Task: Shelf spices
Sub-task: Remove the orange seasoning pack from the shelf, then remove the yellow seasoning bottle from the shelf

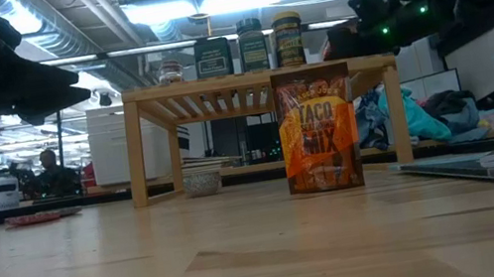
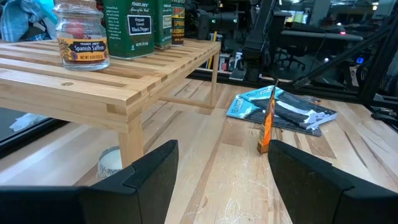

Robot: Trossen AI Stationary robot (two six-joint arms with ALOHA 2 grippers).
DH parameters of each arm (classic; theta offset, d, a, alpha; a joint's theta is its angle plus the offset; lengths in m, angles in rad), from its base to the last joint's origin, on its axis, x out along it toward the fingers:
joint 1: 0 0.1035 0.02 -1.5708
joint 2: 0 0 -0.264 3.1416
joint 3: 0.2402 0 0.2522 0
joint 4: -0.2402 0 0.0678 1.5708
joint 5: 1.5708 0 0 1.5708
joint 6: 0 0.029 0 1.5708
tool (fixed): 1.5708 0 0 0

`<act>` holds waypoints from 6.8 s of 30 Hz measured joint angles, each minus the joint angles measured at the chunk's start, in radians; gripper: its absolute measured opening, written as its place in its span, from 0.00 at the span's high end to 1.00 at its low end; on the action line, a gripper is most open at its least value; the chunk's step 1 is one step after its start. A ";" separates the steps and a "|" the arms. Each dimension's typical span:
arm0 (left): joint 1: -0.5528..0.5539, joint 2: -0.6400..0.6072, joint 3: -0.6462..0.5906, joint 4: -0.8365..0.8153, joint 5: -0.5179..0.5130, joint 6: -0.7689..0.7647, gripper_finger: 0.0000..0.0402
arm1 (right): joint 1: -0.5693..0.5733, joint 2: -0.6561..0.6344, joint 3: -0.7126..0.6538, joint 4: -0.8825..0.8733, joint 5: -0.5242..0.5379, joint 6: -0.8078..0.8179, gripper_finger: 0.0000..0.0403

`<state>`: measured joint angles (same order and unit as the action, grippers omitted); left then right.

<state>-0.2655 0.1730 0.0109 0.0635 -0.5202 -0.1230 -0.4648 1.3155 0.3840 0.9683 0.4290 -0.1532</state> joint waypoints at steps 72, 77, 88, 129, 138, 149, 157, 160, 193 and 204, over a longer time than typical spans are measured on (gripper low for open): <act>0.000 0.000 0.000 0.000 0.000 0.000 0.40 | 1.152 0.467 0.226 -0.109 0.546 0.517 0.87; 0.000 0.000 0.000 0.000 0.000 0.000 0.40 | 1.144 0.524 0.262 -0.129 0.538 0.518 0.87; 0.000 0.000 0.000 0.000 0.000 0.000 0.40 | 1.074 0.563 0.304 -0.345 0.465 0.513 0.87; 0.000 0.000 0.000 0.000 0.000 0.000 0.40 | 1.027 0.568 0.303 -0.468 0.424 0.414 0.62; 0.000 0.000 0.000 0.000 0.000 0.000 0.40 | 1.028 0.568 0.303 -0.385 0.426 0.409 0.45; 0.000 0.000 0.000 0.000 0.000 0.000 0.40 | 1.028 0.504 0.303 -0.416 0.440 0.402 0.44; 0.000 0.000 0.000 0.000 0.000 0.000 0.40 | 1.091 0.473 0.303 -0.479 0.554 0.401 0.44; 0.000 0.000 0.000 0.000 0.000 0.000 0.40 | 1.134 0.464 0.303 -0.511 0.631 0.400 0.44; 0.000 0.000 0.000 0.000 0.000 0.000 0.40 | 0.877 -0.079 0.303 -0.978 0.731 0.418 0.43; 0.000 0.000 0.000 0.000 0.000 0.000 0.40 | 0.581 -0.101 0.303 -0.816 0.413 0.207 0.43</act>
<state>-0.2653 0.1730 0.0109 0.0639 -0.5205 -0.1230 0.1165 1.2140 0.6868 0.1521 0.8417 0.0538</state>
